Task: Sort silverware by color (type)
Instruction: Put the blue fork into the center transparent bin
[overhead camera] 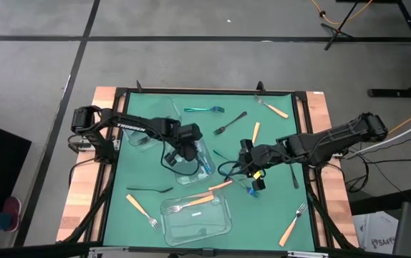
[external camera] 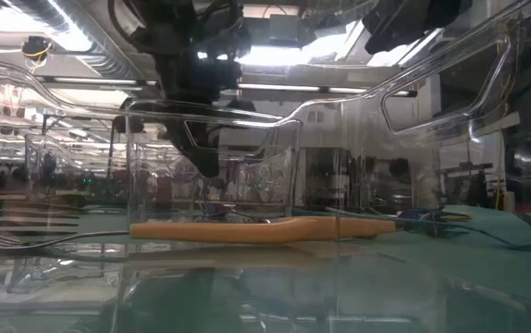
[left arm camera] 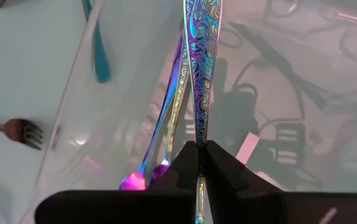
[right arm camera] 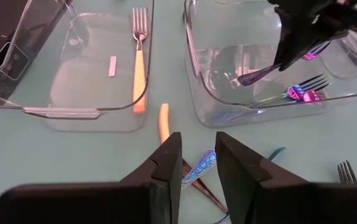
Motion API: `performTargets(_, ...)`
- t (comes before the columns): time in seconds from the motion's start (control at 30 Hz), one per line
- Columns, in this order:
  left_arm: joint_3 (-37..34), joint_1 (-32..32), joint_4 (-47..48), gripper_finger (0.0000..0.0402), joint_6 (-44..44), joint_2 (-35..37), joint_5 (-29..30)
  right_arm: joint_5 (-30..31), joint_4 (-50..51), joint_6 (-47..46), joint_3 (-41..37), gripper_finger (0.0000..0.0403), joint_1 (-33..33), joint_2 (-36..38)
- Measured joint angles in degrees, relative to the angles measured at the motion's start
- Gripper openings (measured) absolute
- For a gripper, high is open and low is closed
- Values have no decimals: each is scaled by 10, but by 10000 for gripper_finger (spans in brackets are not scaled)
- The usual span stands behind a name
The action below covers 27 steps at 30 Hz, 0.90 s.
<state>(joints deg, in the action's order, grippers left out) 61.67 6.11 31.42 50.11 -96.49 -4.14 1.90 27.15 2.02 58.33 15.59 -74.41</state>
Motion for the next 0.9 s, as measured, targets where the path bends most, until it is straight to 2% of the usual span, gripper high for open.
performTargets(0.33,-65,0,-88,19,0,-1,-3,0,0,0,0,88,0,0)
performTargets(0.9,-73,0,-95,24,-3,0,2,0,0,0,0,88,0,0)
